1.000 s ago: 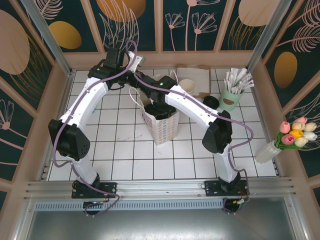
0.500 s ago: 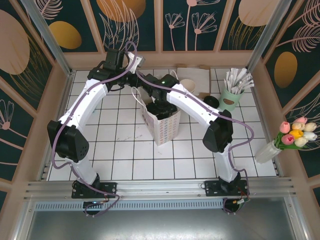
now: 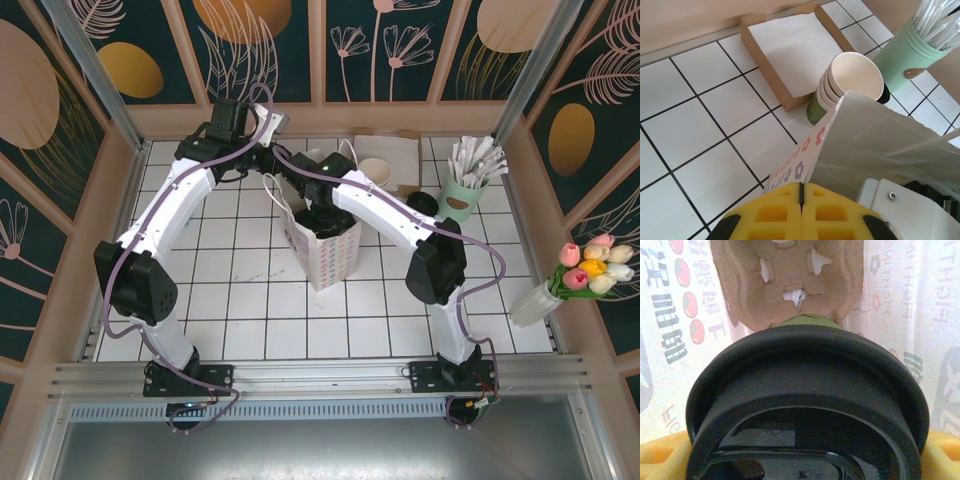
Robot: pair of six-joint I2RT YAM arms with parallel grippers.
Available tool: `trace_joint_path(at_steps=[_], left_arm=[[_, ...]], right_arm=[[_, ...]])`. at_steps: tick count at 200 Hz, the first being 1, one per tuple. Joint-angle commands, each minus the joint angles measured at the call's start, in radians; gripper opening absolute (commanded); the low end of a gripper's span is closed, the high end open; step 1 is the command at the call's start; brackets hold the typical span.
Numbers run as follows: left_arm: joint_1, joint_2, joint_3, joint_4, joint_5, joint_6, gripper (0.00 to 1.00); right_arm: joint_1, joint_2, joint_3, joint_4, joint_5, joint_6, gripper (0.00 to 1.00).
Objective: Pack the takeout coffee
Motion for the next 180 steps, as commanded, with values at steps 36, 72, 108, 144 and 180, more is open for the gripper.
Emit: trace_joint_path(at_steps=[36, 72, 108, 144, 180], left_arm=[[-0.006, -0.073, -0.067, 0.074, 0.004, -0.028, 0.00], [-0.006, -0.080, -0.068, 0.070, 0.002, -0.024, 0.00], [-0.007, -0.086, -0.072, 0.080, 0.001, -0.023, 0.00], [-0.006, -0.083, -0.068, 0.079, -0.003, -0.021, 0.00], [-0.006, -0.080, -0.062, 0.080, -0.005, -0.019, 0.00]], right_arm=[[-0.004, -0.022, 0.038, -0.055, -0.007, 0.004, 0.56], [-0.003, -0.033, 0.037, -0.055, -0.023, 0.007, 0.56], [-0.003, -0.046, 0.021, -0.055, -0.026, 0.008, 0.56], [-0.003, -0.060, 0.002, -0.056, -0.031, 0.010, 0.55], [-0.003, -0.071, -0.015, -0.056, -0.031, 0.022, 0.55]])
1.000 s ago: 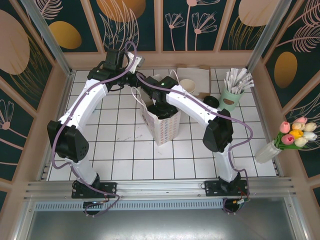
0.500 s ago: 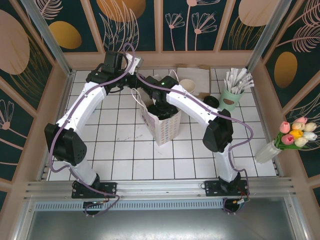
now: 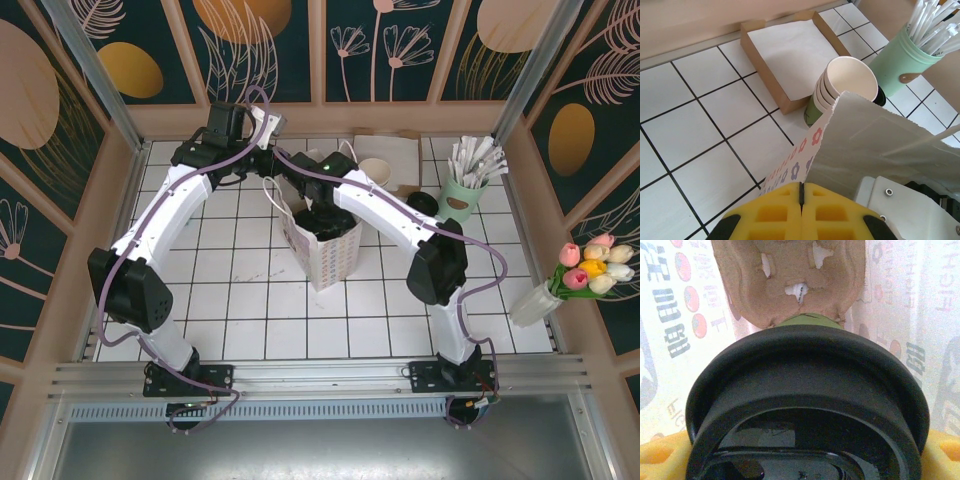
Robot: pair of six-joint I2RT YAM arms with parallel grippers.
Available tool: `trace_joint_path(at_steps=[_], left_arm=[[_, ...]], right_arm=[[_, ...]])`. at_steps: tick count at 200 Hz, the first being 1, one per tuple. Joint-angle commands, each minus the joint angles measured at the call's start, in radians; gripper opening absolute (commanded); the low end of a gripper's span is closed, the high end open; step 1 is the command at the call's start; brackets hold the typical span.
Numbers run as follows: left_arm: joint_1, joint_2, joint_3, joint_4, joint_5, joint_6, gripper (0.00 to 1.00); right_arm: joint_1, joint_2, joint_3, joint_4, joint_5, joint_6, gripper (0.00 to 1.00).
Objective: Pack the takeout coffee
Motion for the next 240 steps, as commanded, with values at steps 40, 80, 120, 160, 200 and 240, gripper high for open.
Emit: trace_joint_path(at_steps=[40, 80, 120, 160, 200, 240], left_arm=[[-0.006, -0.027, 0.002, 0.034, -0.005, -0.005, 0.00], [-0.006, -0.025, 0.000, 0.032, -0.007, 0.000, 0.00], [-0.007, -0.033, -0.005, 0.033, -0.007, 0.004, 0.00], [-0.007, -0.045, -0.020, 0.043, -0.007, 0.008, 0.00], [-0.006, -0.048, -0.021, 0.044, -0.007, 0.011, 0.00], [-0.006, -0.048, -0.021, 0.045, -0.011, 0.013, 0.00]], right_arm=[[0.004, -0.070, -0.007, -0.037, -0.001, 0.037, 0.55], [0.004, -0.092, -0.029, -0.035, 0.000, 0.041, 0.55], [0.007, -0.091, -0.033, -0.036, -0.010, 0.037, 0.54], [0.010, -0.084, -0.049, -0.036, -0.011, 0.031, 0.54], [0.012, -0.080, -0.064, -0.038, -0.011, 0.030, 0.54], [0.013, -0.087, -0.080, -0.037, -0.012, 0.038, 0.54]])
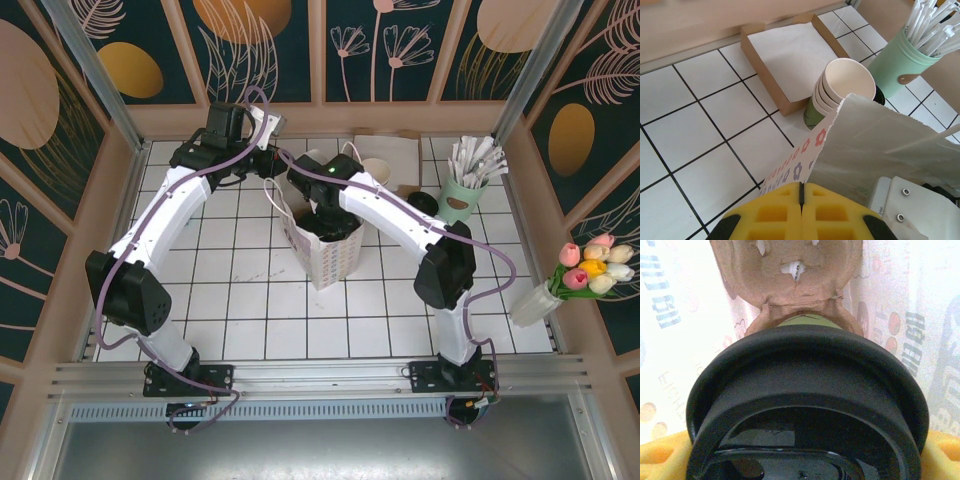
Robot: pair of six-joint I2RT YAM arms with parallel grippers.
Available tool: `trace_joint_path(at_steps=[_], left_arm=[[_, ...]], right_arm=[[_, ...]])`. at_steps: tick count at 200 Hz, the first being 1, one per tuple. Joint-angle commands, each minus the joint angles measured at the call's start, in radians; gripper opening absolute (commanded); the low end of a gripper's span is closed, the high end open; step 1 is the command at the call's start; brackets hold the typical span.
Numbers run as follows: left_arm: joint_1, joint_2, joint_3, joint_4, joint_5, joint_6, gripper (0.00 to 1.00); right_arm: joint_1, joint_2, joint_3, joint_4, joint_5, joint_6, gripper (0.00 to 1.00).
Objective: Pack the takeout coffee
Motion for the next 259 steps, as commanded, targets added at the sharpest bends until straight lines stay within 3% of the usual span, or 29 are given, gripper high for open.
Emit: trace_joint_path(at_steps=[1, 259], left_arm=[[-0.004, -0.030, -0.010, 0.037, -0.004, 0.012, 0.00], [-0.005, -0.025, -0.002, 0.033, -0.005, 0.013, 0.00]], right_arm=[[0.009, -0.031, -0.015, -0.033, -0.005, 0.013, 0.54], [0.011, -0.023, -0.021, -0.034, -0.006, 0.002, 0.54]])
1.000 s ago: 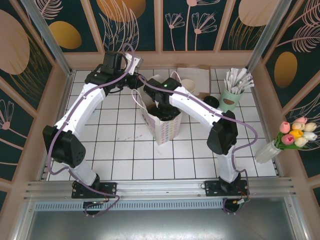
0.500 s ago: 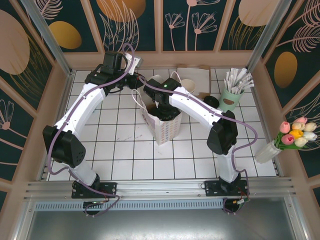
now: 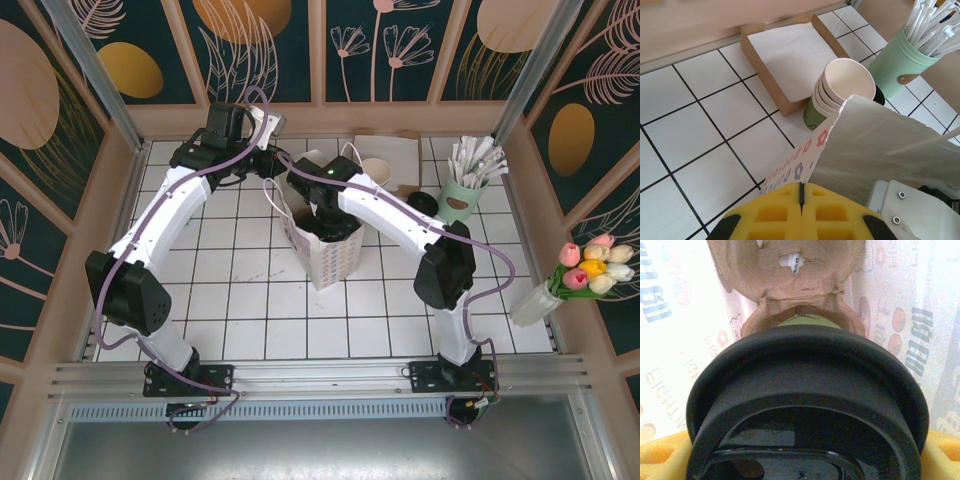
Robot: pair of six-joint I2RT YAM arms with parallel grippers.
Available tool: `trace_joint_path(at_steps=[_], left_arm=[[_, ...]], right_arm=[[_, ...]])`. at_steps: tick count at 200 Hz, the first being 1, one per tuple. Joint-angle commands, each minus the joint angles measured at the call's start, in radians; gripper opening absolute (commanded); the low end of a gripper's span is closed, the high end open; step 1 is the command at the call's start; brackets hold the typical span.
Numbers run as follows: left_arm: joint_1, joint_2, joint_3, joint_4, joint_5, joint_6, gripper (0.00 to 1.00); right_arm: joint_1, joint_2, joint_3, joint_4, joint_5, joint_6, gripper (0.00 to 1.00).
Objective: Pack the takeout coffee
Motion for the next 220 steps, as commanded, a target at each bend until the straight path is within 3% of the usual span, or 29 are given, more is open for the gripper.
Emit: trace_joint_path(at_steps=[1, 87, 143, 220], left_arm=[[-0.004, -0.025, -0.002, 0.033, -0.005, 0.013, 0.00], [-0.003, -0.027, 0.003, 0.034, 0.009, 0.015, 0.00], [-0.004, -0.030, -0.025, 0.057, 0.025, 0.004, 0.00], [-0.004, -0.037, -0.033, 0.056, 0.019, 0.008, 0.00]], right_arm=[[0.008, -0.024, -0.004, -0.033, -0.006, 0.002, 0.54], [0.014, -0.066, -0.025, -0.034, -0.037, 0.020, 0.53], [0.005, 0.006, -0.003, -0.024, 0.026, -0.003, 0.52], [0.000, 0.013, -0.060, 0.043, -0.005, -0.024, 0.52]])
